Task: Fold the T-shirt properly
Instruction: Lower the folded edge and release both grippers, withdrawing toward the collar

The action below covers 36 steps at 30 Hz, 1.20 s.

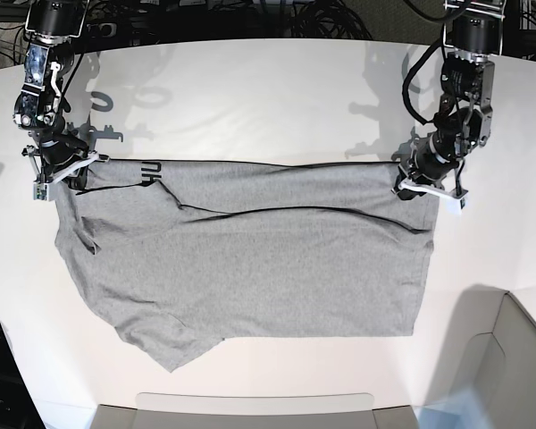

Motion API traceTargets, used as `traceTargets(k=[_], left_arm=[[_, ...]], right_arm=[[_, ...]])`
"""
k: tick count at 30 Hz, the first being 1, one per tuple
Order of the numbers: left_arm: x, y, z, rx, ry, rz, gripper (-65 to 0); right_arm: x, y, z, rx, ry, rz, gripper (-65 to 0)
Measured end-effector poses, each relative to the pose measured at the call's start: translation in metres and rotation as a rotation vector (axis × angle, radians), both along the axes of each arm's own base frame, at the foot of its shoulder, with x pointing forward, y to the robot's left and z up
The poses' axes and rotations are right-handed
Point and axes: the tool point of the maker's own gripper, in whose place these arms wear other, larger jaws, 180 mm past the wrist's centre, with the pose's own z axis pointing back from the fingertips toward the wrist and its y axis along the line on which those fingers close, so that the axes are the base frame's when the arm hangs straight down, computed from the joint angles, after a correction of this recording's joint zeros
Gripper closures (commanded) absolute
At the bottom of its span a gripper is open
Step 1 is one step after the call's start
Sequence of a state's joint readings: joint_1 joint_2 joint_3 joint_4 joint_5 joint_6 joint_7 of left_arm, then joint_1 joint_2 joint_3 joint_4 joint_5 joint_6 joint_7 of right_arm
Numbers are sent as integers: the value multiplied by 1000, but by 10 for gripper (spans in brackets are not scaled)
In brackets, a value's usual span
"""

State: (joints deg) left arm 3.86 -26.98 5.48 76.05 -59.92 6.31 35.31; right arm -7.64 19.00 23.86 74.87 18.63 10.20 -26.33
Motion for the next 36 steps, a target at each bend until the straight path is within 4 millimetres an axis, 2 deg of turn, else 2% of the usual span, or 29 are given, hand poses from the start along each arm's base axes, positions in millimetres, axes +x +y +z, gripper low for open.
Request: traceTargets(k=[6,12,20,24,27,32,36], left_arm=[[-34,6,6,52,84,-100,0],[-50,6,1,44,163,-138,0],[-101,14,2,86,212,-208,0],[-126,20,2,123,220,-231,0],[-141,21,1,135,202,-229,0],[-168,32,1,180,169,-226,0],[-175,36,2,202,151,-219,0]], right_arm=[[-22,4,2,-29,18,34,-30],[-43,20,-1,-27,59,143,-30],[-75,-3,3,14,133,198,-30],[-90,-16,2,-45,166,221,-30],[-100,-18,1,-90,187,230,-30],[-118,-23,2,-132,202,140,-30],[-121,-28,6,-184,226,75,-30]])
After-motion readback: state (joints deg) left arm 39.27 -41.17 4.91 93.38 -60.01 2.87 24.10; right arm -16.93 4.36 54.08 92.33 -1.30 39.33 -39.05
